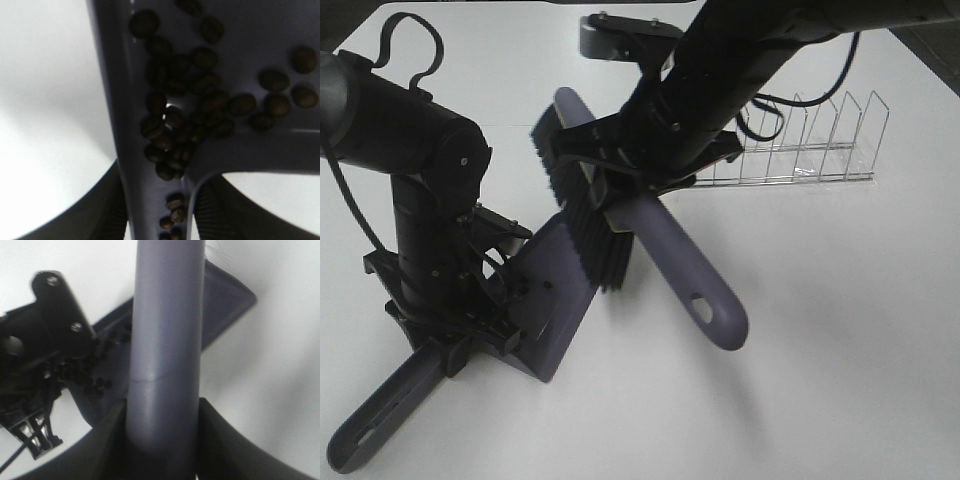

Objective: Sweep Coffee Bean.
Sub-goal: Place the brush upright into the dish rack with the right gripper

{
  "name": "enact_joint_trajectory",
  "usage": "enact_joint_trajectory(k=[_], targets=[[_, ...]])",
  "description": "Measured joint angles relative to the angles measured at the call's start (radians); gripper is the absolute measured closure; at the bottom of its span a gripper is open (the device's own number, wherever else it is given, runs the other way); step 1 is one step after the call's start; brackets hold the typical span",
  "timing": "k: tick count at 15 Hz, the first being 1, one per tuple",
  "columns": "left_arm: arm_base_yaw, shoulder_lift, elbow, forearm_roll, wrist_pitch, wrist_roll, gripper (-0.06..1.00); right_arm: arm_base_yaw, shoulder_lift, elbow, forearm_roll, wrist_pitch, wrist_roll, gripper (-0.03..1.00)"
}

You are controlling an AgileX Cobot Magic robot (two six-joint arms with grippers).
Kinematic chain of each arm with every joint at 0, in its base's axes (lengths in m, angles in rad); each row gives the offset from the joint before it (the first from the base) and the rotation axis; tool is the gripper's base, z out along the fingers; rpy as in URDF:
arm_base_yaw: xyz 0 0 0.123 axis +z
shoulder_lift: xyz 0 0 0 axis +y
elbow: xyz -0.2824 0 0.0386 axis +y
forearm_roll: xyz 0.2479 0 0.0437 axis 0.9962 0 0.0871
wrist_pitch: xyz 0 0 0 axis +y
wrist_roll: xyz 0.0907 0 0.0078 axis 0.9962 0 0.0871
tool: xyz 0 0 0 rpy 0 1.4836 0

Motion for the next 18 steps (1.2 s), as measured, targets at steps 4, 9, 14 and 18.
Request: enact_joint_trajectory(k=[4, 9, 14, 18], targets=[[0.1, 0.0, 0.004, -0.127, 0.01, -0.033, 0.62, -0.159, -0.101, 0.0, -0.107, 0.313, 0.007, 0.62], [0.237, 0.004, 0.018, -0.139, 0.072, -0.029, 0.62, -0.268, -0.137, 0.0, -0.21, 0.509, 0.007, 0.62], [0.291, 0.008, 0.021, -0.125, 0.1, 0.033, 0.62, -0.432, -0.133, 0.0, -0.204, 0.495, 0.009, 0.62], [0.291, 0.012, 0.011, -0.125, 0.114, 0.034, 0.62, -0.498, -0.074, 0.0, -0.21, 0.473, 0.004, 0.62]])
